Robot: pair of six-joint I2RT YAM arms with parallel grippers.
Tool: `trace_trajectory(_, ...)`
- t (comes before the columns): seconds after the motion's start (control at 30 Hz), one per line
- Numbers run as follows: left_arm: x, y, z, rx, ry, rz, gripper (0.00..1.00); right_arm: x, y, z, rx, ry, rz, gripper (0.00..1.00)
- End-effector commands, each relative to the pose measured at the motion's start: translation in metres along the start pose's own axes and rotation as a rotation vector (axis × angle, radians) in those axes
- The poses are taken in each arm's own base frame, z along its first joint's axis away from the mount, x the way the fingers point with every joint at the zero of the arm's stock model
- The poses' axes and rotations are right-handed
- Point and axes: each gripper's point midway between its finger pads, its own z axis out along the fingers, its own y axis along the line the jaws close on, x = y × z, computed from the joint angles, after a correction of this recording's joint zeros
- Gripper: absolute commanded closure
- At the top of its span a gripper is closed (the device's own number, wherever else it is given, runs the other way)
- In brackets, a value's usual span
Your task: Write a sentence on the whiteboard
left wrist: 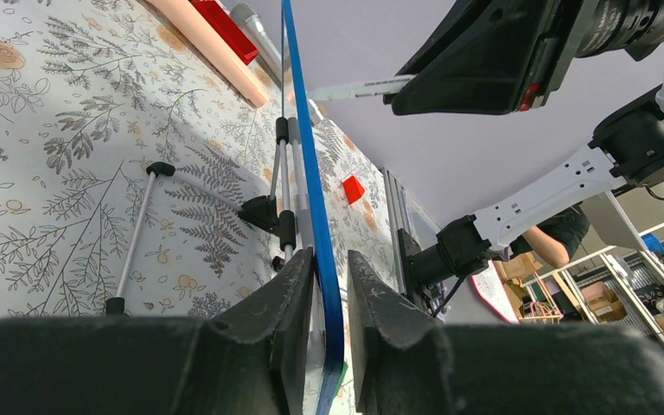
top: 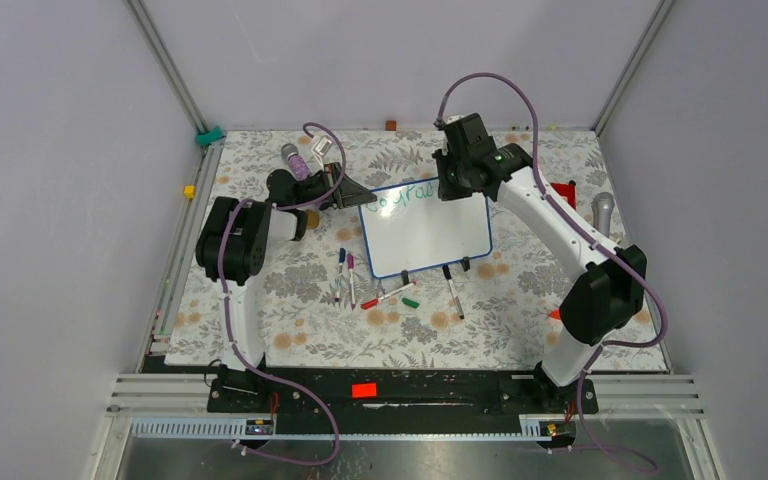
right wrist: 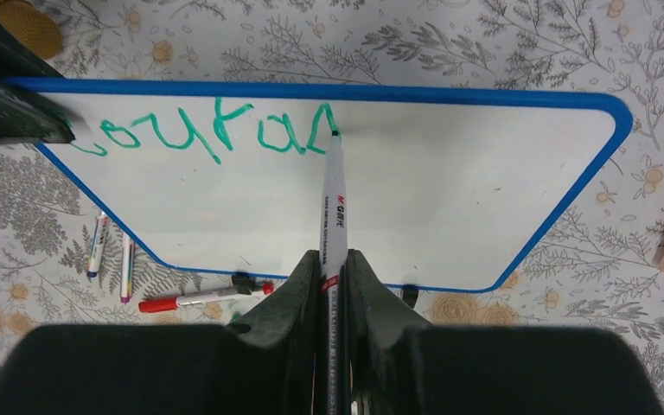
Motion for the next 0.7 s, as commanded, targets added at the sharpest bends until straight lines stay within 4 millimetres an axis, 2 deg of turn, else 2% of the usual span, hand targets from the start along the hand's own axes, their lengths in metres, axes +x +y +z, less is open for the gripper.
trace_trajectory(0.0, -0.002, -0.014, 0.002, 0.042, 0.03, 0.085, 0.79, 0.007, -0.009, -0.003, 0.028, -0.006, -0.008, 1.0)
trace_trajectory(0.2, -0.002, -0.013, 0.002, 0.041, 0.028, 0.086, 0.82, 0.022, -0.009, -0.004, 0.017, 0.022, -0.01, 1.0)
trace_trajectory(0.33, -0.002, -0.014, 0.002, 0.041, 0.027, 0.087, 0.83, 0.024, -0.003, -0.004, -0.018, 0.032, 0.001, 1.0)
trace_trajectory(0.67, -0.003, -0.014, 0.002, 0.042, 0.027, 0.087, 0.83, 0.001, 0.015, -0.011, -0.103, -0.03, 0.023, 1.0)
